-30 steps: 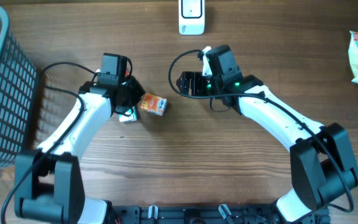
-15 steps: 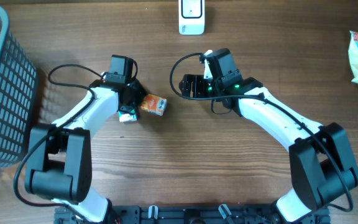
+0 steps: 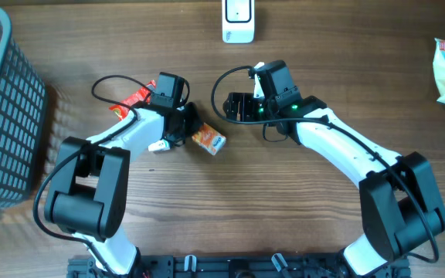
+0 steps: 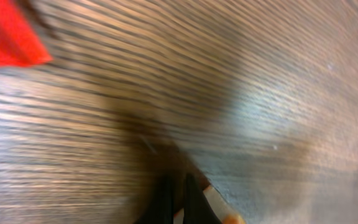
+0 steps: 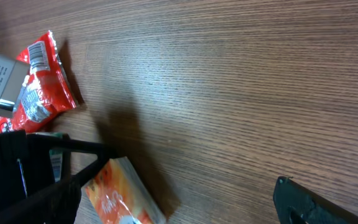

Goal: Scan the item barcode
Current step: 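Grasp the orange tissue pack with the left gripper and slide it right, then grasp the orange tissue pack with the right gripper and lift it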

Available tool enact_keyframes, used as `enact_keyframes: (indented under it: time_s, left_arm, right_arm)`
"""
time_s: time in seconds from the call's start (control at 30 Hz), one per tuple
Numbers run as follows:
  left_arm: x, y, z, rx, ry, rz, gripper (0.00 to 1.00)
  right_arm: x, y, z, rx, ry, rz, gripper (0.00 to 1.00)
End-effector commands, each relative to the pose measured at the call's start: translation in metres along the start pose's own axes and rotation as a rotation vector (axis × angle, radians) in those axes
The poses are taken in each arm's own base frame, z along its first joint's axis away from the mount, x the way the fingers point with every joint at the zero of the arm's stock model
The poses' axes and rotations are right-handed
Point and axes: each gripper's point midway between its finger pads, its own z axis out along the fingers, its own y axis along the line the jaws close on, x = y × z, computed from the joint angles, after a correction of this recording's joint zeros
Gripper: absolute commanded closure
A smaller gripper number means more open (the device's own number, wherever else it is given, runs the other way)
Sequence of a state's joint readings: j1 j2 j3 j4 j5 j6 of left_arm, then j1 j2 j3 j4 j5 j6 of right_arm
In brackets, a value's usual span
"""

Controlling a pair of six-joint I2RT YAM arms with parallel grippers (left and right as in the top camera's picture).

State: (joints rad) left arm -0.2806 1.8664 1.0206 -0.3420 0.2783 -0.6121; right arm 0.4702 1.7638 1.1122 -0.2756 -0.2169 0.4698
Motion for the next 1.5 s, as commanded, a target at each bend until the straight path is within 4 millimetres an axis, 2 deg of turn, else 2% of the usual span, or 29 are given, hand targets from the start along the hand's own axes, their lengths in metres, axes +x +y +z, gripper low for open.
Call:
enact_keyframes:
  time_s: [0.0,0.13,0.23,0.33,0.47,0.6,0.7,0.8,0.9,1.0,1.13,1.33,1.47]
  left_arm:
    - [0.019,-0.03,-0.001,0.185,0.105,0.206,0.96]
    - [0.034,-0.062,-0.012,0.382,0.174,0.293,0.96]
    - [0.041,-0.075,-0.019,0.471,0.21,0.304,0.96]
    - [0.041,-0.076,-0.02,0.48,0.213,0.303,0.96]
    - [0.023,-0.063,-0.025,0.448,0.175,0.234,0.96]
    - [-0.006,-0.04,-0.05,0.387,0.081,0.167,0.96]
    - [-0.031,-0.013,-0.083,0.291,-0.033,0.107,0.96]
    - [-0.046,0.008,-0.119,0.213,-0.136,0.061,0.96]
    - [-0.049,0.019,-0.153,0.174,-0.212,0.038,0.96]
    - [-0.044,0.024,-0.174,0.135,-0.252,0.031,0.96]
    - [-0.032,0.031,-0.177,0.098,-0.226,0.012,0.91]
    - [-0.022,0.037,-0.173,0.078,-0.179,-0.008,0.82]
    - [-0.02,0.038,-0.172,0.074,-0.17,-0.012,0.8]
  right_arm:
    - [0.003,-0.011,0.004,0.033,0.007,0.013,0.0]
    - [0.006,-0.012,0.004,0.038,0.017,0.013,0.0]
    - [0.008,-0.012,0.004,0.037,0.027,-0.009,0.01]
    - [0.01,-0.01,0.004,0.026,0.039,-0.016,0.0]
    - [0.022,0.01,0.002,-0.096,0.105,-0.011,0.01]
    - [0.031,0.015,0.001,-0.129,0.151,0.016,0.04]
    - [0.032,0.013,0.001,-0.119,0.152,0.017,0.09]
    - [0.033,0.014,0.002,-0.121,0.155,0.03,0.1]
    - [0.039,0.016,0.009,-0.12,0.17,0.022,0.13]
    - [0.054,0.02,0.027,-0.116,0.207,0.008,0.19]
    - [0.077,0.027,0.043,-0.107,0.266,0.028,0.22]
    - [0.085,0.03,0.045,-0.103,0.288,0.024,0.25]
    - [0.091,0.025,0.05,-0.09,0.309,0.033,0.31]
